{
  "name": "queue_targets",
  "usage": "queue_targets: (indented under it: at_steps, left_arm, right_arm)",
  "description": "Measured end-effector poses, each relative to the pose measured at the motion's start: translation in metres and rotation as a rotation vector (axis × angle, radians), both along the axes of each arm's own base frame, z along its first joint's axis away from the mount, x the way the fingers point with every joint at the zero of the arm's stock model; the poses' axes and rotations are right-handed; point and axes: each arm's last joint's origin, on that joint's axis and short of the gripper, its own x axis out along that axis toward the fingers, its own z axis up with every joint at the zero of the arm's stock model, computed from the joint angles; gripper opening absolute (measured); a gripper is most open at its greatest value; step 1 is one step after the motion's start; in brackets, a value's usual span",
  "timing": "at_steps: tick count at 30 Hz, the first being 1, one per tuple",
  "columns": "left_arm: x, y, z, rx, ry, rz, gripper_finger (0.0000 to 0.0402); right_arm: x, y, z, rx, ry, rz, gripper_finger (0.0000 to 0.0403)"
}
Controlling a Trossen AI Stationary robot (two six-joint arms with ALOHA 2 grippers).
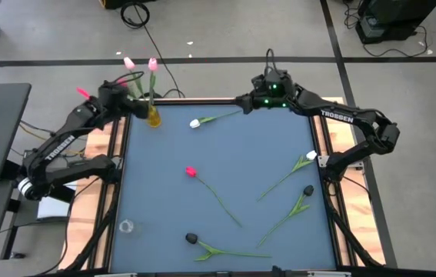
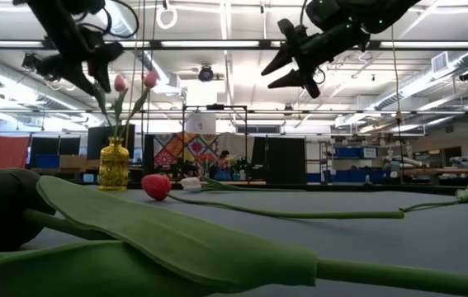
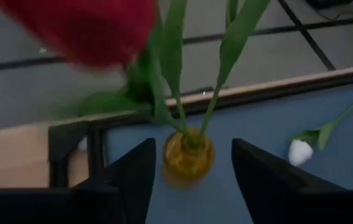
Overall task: Sort flowers into vase by color
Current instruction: Put the top red flower into the yellow vase, then put the red flower into the yellow vase
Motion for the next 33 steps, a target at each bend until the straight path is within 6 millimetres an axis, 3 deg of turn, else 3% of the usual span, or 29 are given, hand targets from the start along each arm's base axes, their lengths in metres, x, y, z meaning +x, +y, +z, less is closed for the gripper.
queue_targets:
  at_steps: [6, 14, 21, 26, 33]
  left_arm:
    - [-0.009, -0.026, 0.036, -0.109, -0.002, -0.060, 0.0224]
    - [-0.018, -0.044, 0.072, -0.042, 0.030, -0.150, 0.0224]
    - [-0.023, -0.051, 0.093, 0.058, 0.085, -0.269, 0.0224]
    - [-0.023, -0.062, 0.109, 0.097, 0.037, -0.470, 0.0224]
    - [-0.010, -0.068, 0.110, 0.074, -0.025, -0.631, 0.0224]
  right_arm:
    - [0.017, 0.032, -0.013, 0.031, 0.099, 0.100, 0.0170]
    - [0.066, 0.085, -0.054, -0.048, 0.203, 0.247, 0.0169]
    - [0.102, 0.130, -0.091, -0.235, 0.231, 0.294, 0.0169]
    - [0.119, 0.159, -0.119, -0.285, 0.235, 0.318, 0.0174]
    - [0.135, 0.194, -0.167, -0.428, 0.260, 0.456, 0.0193]
